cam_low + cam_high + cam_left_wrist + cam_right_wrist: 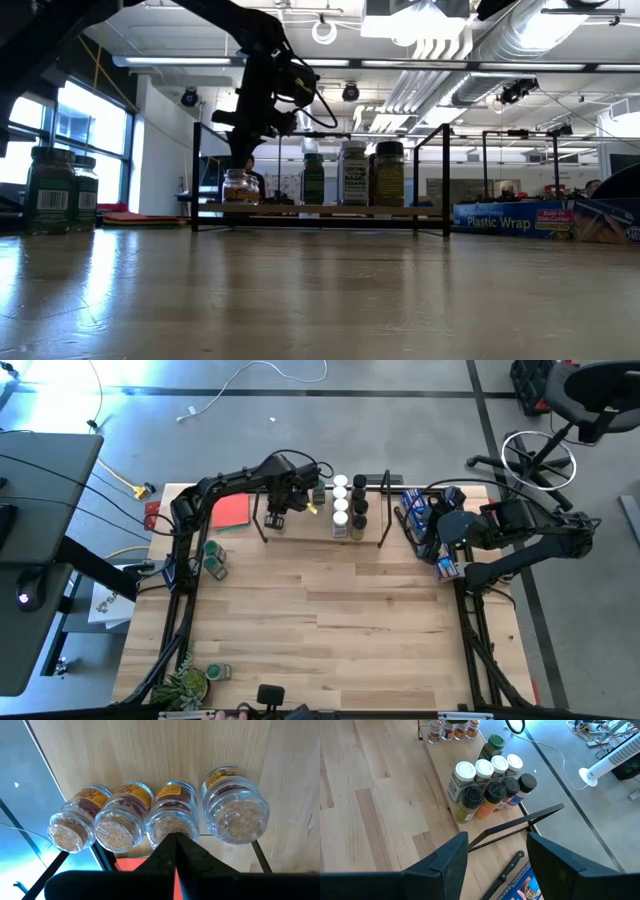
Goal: Shelf spices
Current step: Adjust the brown seasoning bottles on the shelf
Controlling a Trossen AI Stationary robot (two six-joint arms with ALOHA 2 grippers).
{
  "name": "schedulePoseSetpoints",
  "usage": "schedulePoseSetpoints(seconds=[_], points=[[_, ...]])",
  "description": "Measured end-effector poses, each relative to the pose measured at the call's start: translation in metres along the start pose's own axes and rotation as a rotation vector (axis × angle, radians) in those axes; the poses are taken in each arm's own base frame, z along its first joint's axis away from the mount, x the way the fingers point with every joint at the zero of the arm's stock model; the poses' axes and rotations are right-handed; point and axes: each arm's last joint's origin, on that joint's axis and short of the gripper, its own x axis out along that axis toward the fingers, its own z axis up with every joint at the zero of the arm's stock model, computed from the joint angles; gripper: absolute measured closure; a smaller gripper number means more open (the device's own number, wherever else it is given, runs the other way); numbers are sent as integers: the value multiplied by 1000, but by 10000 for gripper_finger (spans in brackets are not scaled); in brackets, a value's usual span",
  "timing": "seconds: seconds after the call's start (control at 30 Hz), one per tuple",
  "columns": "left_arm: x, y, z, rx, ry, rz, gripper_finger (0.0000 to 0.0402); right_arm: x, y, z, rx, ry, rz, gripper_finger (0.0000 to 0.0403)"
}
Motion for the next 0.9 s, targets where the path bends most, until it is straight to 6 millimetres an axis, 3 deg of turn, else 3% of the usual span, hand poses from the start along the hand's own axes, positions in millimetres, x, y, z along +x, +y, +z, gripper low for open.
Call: schedulePoseSetpoints(seconds=[0.23,0.5,0.73,0.9], points=[[-5,1,0,-32,-2,12,401,0,0,0,0,0,0,206],[-30,6,-2,-56,-23,60,401,0,0,0,0,0,0,206],[-46,-19,9,-10,-122,-124,401,0,0,0,4,0,0,206],[-35,-32,21,43,-124,-120,401,0,0,0,6,0,0,206]])
